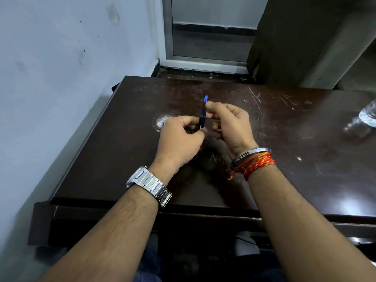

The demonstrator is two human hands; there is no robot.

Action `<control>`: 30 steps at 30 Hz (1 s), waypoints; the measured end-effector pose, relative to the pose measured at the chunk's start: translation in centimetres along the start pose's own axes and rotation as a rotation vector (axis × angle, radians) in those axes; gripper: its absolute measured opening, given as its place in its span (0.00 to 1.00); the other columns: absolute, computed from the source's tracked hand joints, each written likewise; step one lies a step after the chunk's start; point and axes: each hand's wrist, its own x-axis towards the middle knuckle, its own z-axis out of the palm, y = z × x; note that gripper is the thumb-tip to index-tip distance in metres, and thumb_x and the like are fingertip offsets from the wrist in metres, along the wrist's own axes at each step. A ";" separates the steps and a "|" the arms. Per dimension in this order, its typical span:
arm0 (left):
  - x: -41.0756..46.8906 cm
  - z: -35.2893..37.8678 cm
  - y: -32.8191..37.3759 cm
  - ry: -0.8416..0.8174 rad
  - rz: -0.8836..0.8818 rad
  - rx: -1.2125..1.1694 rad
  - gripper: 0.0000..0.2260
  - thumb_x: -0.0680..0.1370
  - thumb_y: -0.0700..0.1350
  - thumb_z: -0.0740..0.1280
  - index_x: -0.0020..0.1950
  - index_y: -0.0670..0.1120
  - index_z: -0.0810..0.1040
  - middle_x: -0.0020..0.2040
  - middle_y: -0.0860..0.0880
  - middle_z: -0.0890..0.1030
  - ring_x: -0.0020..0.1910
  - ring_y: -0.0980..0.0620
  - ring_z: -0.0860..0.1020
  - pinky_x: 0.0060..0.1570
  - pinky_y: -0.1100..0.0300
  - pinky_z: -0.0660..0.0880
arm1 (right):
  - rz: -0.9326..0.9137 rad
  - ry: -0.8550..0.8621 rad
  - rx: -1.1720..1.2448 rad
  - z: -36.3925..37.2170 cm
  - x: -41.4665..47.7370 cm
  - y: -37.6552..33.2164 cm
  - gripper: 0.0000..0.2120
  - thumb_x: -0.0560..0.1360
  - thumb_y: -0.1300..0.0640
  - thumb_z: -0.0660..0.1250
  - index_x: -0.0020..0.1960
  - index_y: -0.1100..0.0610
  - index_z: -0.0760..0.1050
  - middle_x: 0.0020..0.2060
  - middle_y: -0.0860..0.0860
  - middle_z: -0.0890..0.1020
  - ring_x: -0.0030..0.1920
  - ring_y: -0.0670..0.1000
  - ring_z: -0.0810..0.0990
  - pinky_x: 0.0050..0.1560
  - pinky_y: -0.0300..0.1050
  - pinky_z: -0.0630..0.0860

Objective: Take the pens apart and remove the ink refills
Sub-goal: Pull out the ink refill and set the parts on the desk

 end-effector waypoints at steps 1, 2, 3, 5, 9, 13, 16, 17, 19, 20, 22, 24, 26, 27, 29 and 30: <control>0.0 0.0 0.0 -0.004 -0.006 -0.009 0.06 0.69 0.47 0.73 0.44 0.55 0.86 0.37 0.57 0.86 0.38 0.55 0.85 0.45 0.50 0.84 | 0.014 0.003 0.020 0.1 0.0 -0.1 0.04 0.73 0.58 0.72 0.41 0.59 0.81 0.36 0.51 0.83 0.29 0.45 0.72 0.25 0.35 0.68; 0.0 0.0 0.0 -0.008 -0.008 -0.012 0.06 0.68 0.47 0.73 0.44 0.54 0.86 0.37 0.55 0.86 0.38 0.53 0.85 0.44 0.48 0.84 | 0.019 -0.001 0.035 0.2 -0.1 -0.1 0.02 0.73 0.61 0.71 0.43 0.59 0.82 0.40 0.55 0.84 0.30 0.46 0.72 0.25 0.35 0.69; 0.0 0.0 0.0 -0.011 -0.008 -0.014 0.06 0.68 0.48 0.73 0.44 0.54 0.86 0.37 0.54 0.86 0.38 0.51 0.85 0.43 0.47 0.84 | 0.014 -0.004 0.045 0.2 -0.2 -0.2 0.02 0.73 0.64 0.70 0.44 0.60 0.82 0.43 0.58 0.85 0.29 0.46 0.73 0.26 0.35 0.70; -0.1 0.0 0.1 -0.014 -0.008 -0.020 0.07 0.67 0.48 0.74 0.44 0.53 0.86 0.37 0.52 0.86 0.35 0.50 0.85 0.40 0.46 0.84 | -0.004 -0.007 0.051 0.2 -0.2 -0.2 0.05 0.73 0.67 0.69 0.47 0.60 0.81 0.44 0.60 0.85 0.28 0.43 0.74 0.27 0.35 0.70; -0.2 0.0 0.1 -0.006 -0.002 0.006 0.08 0.67 0.47 0.76 0.46 0.50 0.86 0.38 0.51 0.86 0.37 0.51 0.85 0.41 0.47 0.84 | 0.010 0.009 0.064 0.2 -0.2 -0.2 0.05 0.71 0.67 0.71 0.46 0.60 0.81 0.41 0.62 0.82 0.27 0.44 0.72 0.25 0.35 0.69; 0.0 0.2 0.0 -0.013 -0.042 -0.068 0.09 0.69 0.44 0.77 0.48 0.51 0.85 0.41 0.51 0.87 0.41 0.52 0.86 0.42 0.52 0.83 | 0.010 0.006 0.088 0.3 -0.3 -0.3 0.06 0.73 0.68 0.68 0.48 0.62 0.81 0.40 0.60 0.83 0.24 0.41 0.74 0.23 0.34 0.69; 0.1 0.4 0.0 -0.042 -0.119 -0.155 0.08 0.72 0.43 0.73 0.50 0.53 0.84 0.42 0.53 0.87 0.43 0.57 0.85 0.40 0.59 0.79 | 0.003 -0.009 0.108 0.3 -0.3 -0.4 0.07 0.75 0.69 0.65 0.47 0.62 0.80 0.39 0.58 0.83 0.24 0.40 0.75 0.24 0.32 0.70; 0.1 0.5 -0.1 -0.038 -0.135 -0.170 0.08 0.72 0.42 0.72 0.48 0.53 0.84 0.41 0.53 0.87 0.42 0.56 0.86 0.40 0.59 0.79 | 0.003 -0.011 0.111 0.3 -0.3 -0.4 0.07 0.75 0.69 0.64 0.47 0.62 0.80 0.39 0.58 0.83 0.24 0.40 0.75 0.25 0.32 0.70; 0.2 0.5 -0.2 -0.017 -0.143 -0.172 0.07 0.72 0.41 0.72 0.47 0.52 0.85 0.40 0.52 0.87 0.41 0.55 0.86 0.39 0.59 0.78 | 0.007 -0.012 0.122 0.3 -0.3 -0.3 0.07 0.75 0.69 0.64 0.48 0.62 0.80 0.39 0.58 0.84 0.25 0.40 0.75 0.25 0.33 0.70; 0.2 0.5 -0.2 -0.011 -0.140 -0.168 0.07 0.72 0.41 0.72 0.47 0.52 0.85 0.39 0.52 0.87 0.41 0.55 0.85 0.38 0.60 0.78 | 0.010 -0.012 0.121 0.3 -0.3 -0.3 0.07 0.75 0.69 0.65 0.48 0.62 0.80 0.39 0.57 0.84 0.25 0.41 0.75 0.26 0.34 0.70; 0.2 0.5 -0.1 -0.006 -0.131 -0.166 0.07 0.72 0.41 0.72 0.47 0.51 0.85 0.38 0.53 0.86 0.39 0.56 0.84 0.36 0.61 0.77 | 0.017 -0.014 0.102 0.3 -0.1 -0.1 0.07 0.75 0.68 0.65 0.50 0.62 0.80 0.39 0.56 0.85 0.27 0.44 0.73 0.27 0.37 0.70; 0.2 0.5 -0.1 0.004 -0.118 -0.162 0.07 0.72 0.41 0.73 0.47 0.52 0.85 0.37 0.55 0.86 0.38 0.57 0.84 0.36 0.62 0.76 | 0.023 -0.015 0.090 0.3 0.0 0.0 0.07 0.75 0.68 0.66 0.50 0.62 0.81 0.39 0.55 0.85 0.28 0.46 0.71 0.28 0.38 0.69; 0.1 0.5 0.0 0.012 -0.093 -0.135 0.08 0.72 0.41 0.73 0.46 0.53 0.84 0.36 0.57 0.85 0.38 0.58 0.84 0.36 0.61 0.78 | 0.009 -0.018 0.074 0.2 0.0 0.1 0.06 0.74 0.67 0.68 0.49 0.60 0.81 0.39 0.55 0.85 0.28 0.45 0.72 0.28 0.38 0.70; 0.1 0.4 0.0 0.007 -0.078 -0.113 0.08 0.72 0.41 0.74 0.46 0.54 0.85 0.37 0.58 0.85 0.39 0.58 0.84 0.37 0.59 0.80 | -0.006 -0.022 0.063 0.1 0.0 0.1 0.06 0.73 0.67 0.69 0.47 0.59 0.81 0.38 0.54 0.85 0.28 0.44 0.74 0.28 0.37 0.71; 0.0 0.4 0.1 -0.015 -0.060 -0.082 0.07 0.72 0.42 0.74 0.47 0.53 0.85 0.39 0.58 0.86 0.43 0.55 0.85 0.44 0.52 0.83 | -0.035 -0.033 0.056 0.1 -0.1 0.1 0.06 0.71 0.65 0.73 0.46 0.57 0.81 0.33 0.48 0.84 0.27 0.40 0.76 0.28 0.34 0.72; 0.0 0.4 0.2 -0.023 -0.060 -0.074 0.08 0.73 0.42 0.74 0.50 0.51 0.86 0.40 0.57 0.86 0.44 0.54 0.85 0.47 0.50 0.83 | -0.041 -0.040 0.056 0.0 -0.2 0.1 0.06 0.70 0.64 0.75 0.45 0.57 0.81 0.30 0.45 0.83 0.27 0.40 0.77 0.28 0.34 0.72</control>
